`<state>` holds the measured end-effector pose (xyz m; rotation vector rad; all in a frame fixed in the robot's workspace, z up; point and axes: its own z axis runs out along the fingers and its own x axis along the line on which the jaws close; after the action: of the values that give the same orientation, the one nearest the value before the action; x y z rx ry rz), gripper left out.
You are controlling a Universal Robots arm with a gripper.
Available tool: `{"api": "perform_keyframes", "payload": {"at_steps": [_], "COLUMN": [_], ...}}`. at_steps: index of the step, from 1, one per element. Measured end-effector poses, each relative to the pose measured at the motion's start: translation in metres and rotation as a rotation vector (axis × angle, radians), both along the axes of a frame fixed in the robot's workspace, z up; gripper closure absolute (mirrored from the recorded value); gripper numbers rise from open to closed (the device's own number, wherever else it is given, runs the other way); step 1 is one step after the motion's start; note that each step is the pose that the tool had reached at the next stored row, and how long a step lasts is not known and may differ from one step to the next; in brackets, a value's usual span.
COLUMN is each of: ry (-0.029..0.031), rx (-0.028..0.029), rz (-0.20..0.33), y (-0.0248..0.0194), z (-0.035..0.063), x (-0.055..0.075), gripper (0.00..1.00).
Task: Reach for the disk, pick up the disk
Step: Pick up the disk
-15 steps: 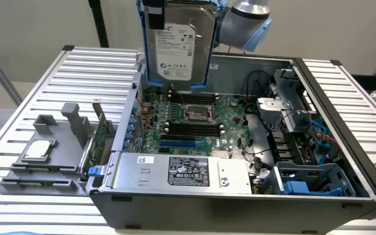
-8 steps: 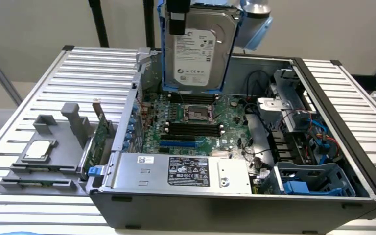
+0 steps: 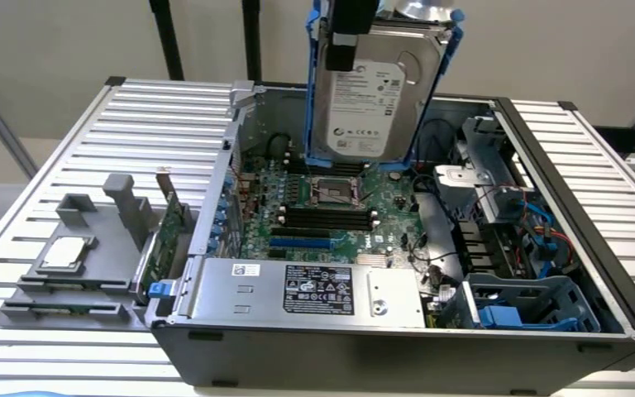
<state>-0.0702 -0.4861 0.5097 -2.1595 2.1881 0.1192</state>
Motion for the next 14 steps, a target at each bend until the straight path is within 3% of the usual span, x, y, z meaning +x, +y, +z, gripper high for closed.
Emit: {"api": "perform_keyframes", "payload": {"at_steps": [14], "ry": [0.0015], "rx": [0.0001], "rz": [0.0], "y": [-0.0306], "z": [-0.0001], "x": [0.056], "gripper": [0.67]}}
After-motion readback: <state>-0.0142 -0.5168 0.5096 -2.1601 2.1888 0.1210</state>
